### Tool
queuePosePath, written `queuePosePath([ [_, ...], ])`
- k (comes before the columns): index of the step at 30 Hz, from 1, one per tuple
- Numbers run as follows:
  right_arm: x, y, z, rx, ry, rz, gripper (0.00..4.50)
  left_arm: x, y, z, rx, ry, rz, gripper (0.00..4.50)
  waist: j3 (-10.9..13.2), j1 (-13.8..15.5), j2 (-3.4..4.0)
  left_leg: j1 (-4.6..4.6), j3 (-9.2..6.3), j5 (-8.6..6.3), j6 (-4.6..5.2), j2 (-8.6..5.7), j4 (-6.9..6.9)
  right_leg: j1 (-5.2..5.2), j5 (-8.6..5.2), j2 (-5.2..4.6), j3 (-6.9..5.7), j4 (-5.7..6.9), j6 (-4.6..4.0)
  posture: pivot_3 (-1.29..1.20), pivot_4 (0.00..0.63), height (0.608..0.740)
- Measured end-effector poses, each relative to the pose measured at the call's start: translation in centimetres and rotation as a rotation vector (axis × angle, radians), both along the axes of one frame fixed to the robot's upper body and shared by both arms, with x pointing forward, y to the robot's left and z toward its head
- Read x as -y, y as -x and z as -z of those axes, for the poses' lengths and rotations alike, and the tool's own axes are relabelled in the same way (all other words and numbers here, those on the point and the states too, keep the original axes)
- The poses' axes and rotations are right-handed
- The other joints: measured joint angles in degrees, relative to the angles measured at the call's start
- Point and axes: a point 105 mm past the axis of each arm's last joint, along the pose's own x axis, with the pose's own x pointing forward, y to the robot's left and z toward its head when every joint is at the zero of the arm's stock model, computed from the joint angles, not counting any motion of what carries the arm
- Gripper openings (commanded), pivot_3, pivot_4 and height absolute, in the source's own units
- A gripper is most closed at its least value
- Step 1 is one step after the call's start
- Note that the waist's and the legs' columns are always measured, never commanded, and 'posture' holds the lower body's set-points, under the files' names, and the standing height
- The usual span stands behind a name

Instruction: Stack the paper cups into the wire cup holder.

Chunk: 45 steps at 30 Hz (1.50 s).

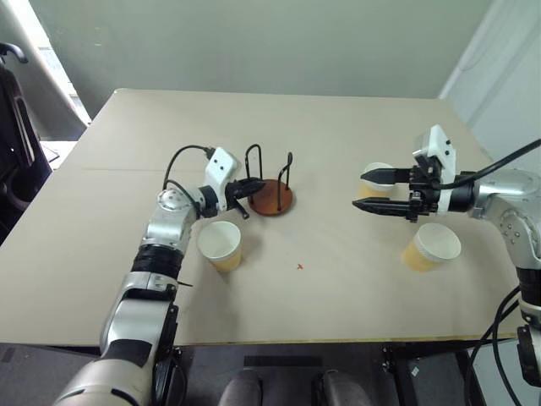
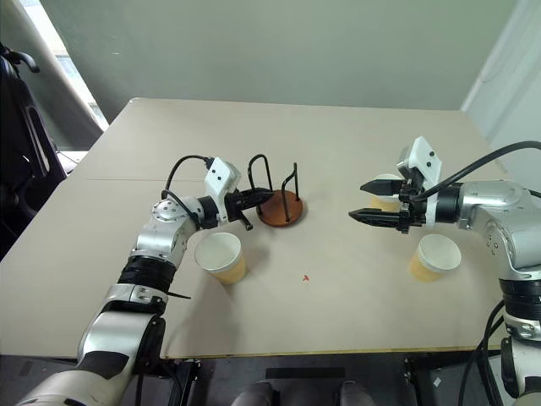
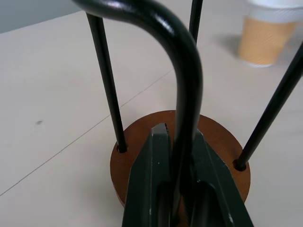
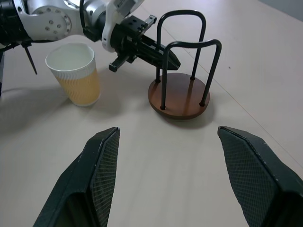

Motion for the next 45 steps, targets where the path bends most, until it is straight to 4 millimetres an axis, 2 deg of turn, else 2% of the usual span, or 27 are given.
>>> queuePosePath([
  [4,0.2,0.8,-0.7,-0.004,0.010,-0.032,3.33,0.9,0.8,-2.5,0.032,-0.011,0.089,0.04,0.00,0.17,0.00,-0.05,0.05,0.00,0.00,0.00,0.05,0.01,0.01,0.17,0.01,-0.01,0.02,0.00,0.150,0.740],
  [7,0.8,1.4,-1.3,-0.001,0.022,-0.048,3.33,2.5,2.0,-4.1,0.035,-0.020,0.192,0.04,0.00,0.50,0.00,-0.10,0.05,-0.02,0.03,0.00,0.10,0.03,0.02,0.17,0.02,-0.04,0.04,0.00,0.150,0.740],
  [12,1.7,2.2,-2.0,0.010,0.054,-0.050,3.33,4.7,4.8,-5.1,0.019,-0.078,0.389,0.04,0.00,0.65,0.00,-0.12,0.05,-0.04,0.06,0.02,0.14,0.03,0.03,0.17,0.04,-0.02,0.06,0.00,0.150,0.740],
  [19,2.6,3.4,-2.6,0.014,0.071,-0.058,3.33,5.5,6.8,-4.4,-0.016,-0.171,0.535,0.04,0.00,0.74,0.00,-0.11,0.02,-0.04,0.08,0.05,0.18,0.04,0.05,0.11,0.09,-0.03,0.11,0.00,0.150,0.740],
  [24,3.3,4.5,-1.4,-0.034,0.040,-0.064,3.33,6.0,7.8,-3.2,-0.023,-0.228,0.612,0.04,0.00,1.09,0.00,-0.10,0.01,-0.07,0.12,0.04,0.21,0.09,0.06,0.08,0.10,-0.06,0.17,0.00,0.150,0.740],
  [29,3.8,4.2,-0.2,-0.037,-0.010,-0.048,3.33,6.6,8.0,-3.0,-0.009,-0.227,0.641,0.04,0.00,1.08,0.00,-0.01,0.02,-0.10,0.18,0.03,0.28,0.20,0.09,0.07,0.10,-0.06,0.23,0.00,0.150,0.740],
  [35,5.2,3.5,-0.3,0.013,-0.022,-0.011,3.33,7.2,8.1,-2.4,-0.018,-0.222,0.670,0.04,0.00,1.07,0.00,0.04,0.04,-0.13,0.23,0.03,0.28,0.27,0.10,0.06,0.11,-0.08,0.25,0.00,0.150,0.740],
  [45,5.6,4.2,0.1,0.069,-0.008,-0.060,3.33,7.3,9.1,-0.4,-0.039,-0.304,0.747,0.04,0.00,1.10,0.00,0.05,0.06,-0.15,0.27,0.02,0.29,0.30,0.11,0.10,0.09,-0.09,0.26,0.00,0.150,0.740],
])
